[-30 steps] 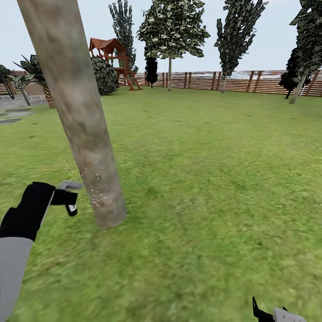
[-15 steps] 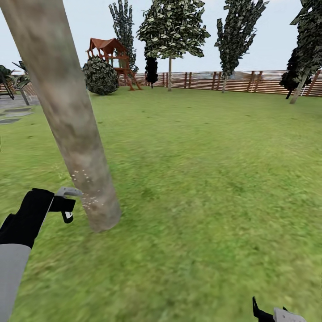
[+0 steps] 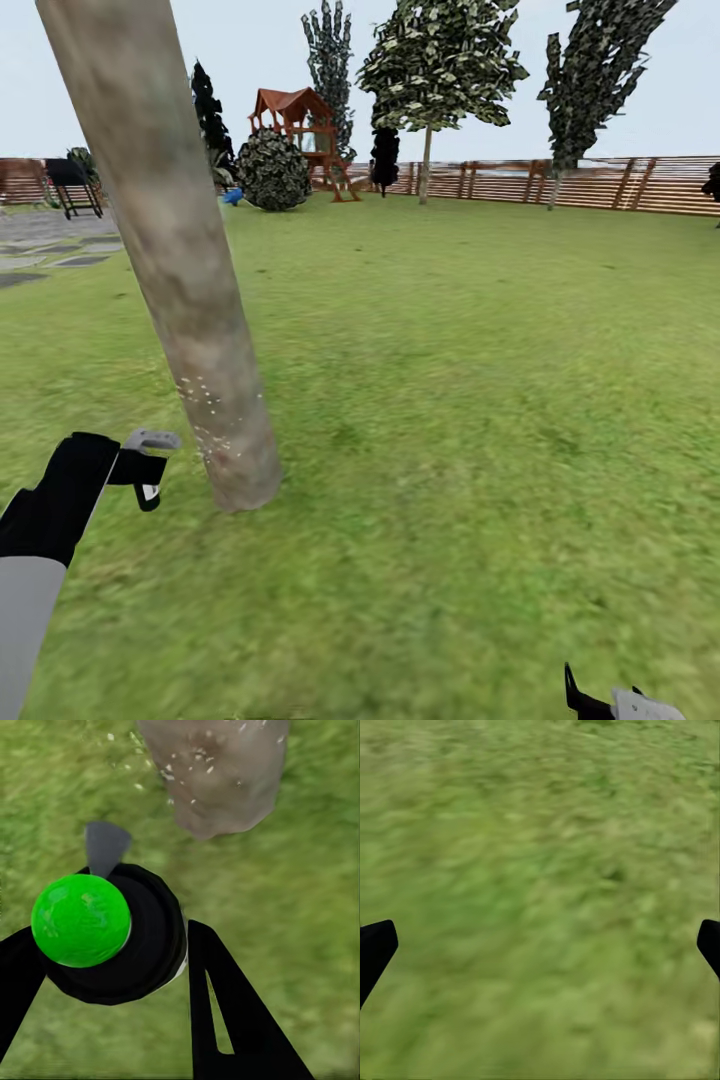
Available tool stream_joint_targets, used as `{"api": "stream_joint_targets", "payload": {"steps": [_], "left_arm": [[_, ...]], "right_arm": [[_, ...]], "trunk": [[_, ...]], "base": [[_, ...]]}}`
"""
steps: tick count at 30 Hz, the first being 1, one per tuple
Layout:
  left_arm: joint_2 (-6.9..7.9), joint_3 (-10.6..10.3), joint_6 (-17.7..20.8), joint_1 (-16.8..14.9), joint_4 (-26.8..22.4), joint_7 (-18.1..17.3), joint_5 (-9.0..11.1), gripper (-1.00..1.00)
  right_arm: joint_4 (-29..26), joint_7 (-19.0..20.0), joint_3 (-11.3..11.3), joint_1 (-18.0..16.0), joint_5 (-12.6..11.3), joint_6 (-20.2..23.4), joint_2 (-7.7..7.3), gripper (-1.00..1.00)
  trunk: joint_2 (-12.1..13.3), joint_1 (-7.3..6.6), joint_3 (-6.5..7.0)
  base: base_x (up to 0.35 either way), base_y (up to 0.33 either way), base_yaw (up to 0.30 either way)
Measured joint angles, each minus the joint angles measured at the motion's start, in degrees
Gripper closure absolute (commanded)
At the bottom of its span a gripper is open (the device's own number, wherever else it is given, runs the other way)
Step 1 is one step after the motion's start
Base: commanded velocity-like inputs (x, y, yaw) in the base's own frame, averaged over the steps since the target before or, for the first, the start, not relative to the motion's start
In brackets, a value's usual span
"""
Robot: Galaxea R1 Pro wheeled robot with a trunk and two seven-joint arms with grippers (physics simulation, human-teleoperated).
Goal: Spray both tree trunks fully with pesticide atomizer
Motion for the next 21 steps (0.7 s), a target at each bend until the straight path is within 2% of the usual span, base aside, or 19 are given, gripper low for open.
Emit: {"api": "stream_joint_targets", "payload": {"steps": [5,17,21], "left_arm": [[-0.04,0.0,0.0,0.1,0.0,0.0,0.0,1.0],[-0.09,0.1,0.0,0.1,0.0,0.0,0.0,1.0],[-0.09,0.1,0.0,0.1,0.0,0.0,0.0,1.0]], "right_arm": [[0.0,0.0,0.0,0.0,0.0,0.0,0.0,-1.0],[0.0,0.0,0.0,0.0,0.0,0.0,0.0,-1.0],[0.0,0.0,0.0,0.0,0.0,0.0,0.0,-1.0]], "trunk": [[0.0,0.0,0.0],[0.0,0.0,0.0],[0.0,0.0,0.0]], "base": [[0.02,-0.274,0.014],[0.155,-0.25,0.003],[0.022,-0.27,0.2]]}}
